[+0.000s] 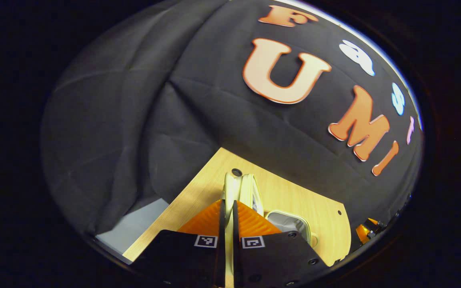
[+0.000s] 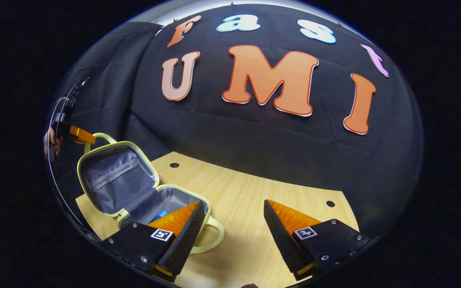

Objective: First open the suitcase, pack the skin care products into it, and then close the suitcase.

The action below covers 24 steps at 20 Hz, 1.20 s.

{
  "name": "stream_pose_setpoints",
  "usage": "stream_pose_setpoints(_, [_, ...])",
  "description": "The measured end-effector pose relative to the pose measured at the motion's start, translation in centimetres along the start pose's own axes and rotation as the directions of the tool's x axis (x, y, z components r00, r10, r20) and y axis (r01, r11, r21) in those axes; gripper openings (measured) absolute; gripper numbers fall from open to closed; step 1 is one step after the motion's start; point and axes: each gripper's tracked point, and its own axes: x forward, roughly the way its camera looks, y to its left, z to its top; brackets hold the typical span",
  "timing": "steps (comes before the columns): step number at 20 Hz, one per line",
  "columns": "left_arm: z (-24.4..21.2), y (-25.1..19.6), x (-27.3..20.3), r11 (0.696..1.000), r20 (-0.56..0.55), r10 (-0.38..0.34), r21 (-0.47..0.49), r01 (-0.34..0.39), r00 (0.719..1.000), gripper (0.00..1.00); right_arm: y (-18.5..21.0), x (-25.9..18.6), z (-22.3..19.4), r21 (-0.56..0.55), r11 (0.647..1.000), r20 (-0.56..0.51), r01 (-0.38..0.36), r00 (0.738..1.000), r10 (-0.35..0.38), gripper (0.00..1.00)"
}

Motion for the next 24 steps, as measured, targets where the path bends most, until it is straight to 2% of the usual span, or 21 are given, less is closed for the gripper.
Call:
stream_pose_setpoints(6, [1.2,-8.9,-1.4,0.994,0.036,-0.058,0.099,0.054,0.998,0.08,-2.9,-0.4,-1.0,-0.036,0.999,0.014,-0.005,1.0,0.005,0.95])
stream_pose_setpoints(10, [0.3,-14.8,-2.4,0.986,0.04,-0.121,0.121,0.115,0.992,0.08,-4.4,-0.8,-1.3,-0.039,0.999,0.028,-0.012,1.0,0.013,0.96])
stream_pose_setpoints(15, [-2.3,-22.3,-2.4,0.972,0.024,-0.186,0.149,0.18,0.982,0.08,-6.0,-1.2,-2.5,-0.026,0.999,0.027,-0.026,0.999,0.027,0.96])
stream_pose_setpoints(20, [-5.6,-27.8,-0.8,0.951,-0.016,-0.226,0.213,0.224,0.974,0.08,-8.4,-1.6,-4.4,-0.02,1.0,0.005,-0.025,1.0,0.025,0.96])
stream_pose_setpoints(24, [-9.5,-31.5,0.2,0.934,-0.068,-0.296,0.191,0.303,0.953,0.08,-10.5,-2.5,-5.6,-0.023,1.0,-0.001,-0.01,1.0,0.01,0.96])
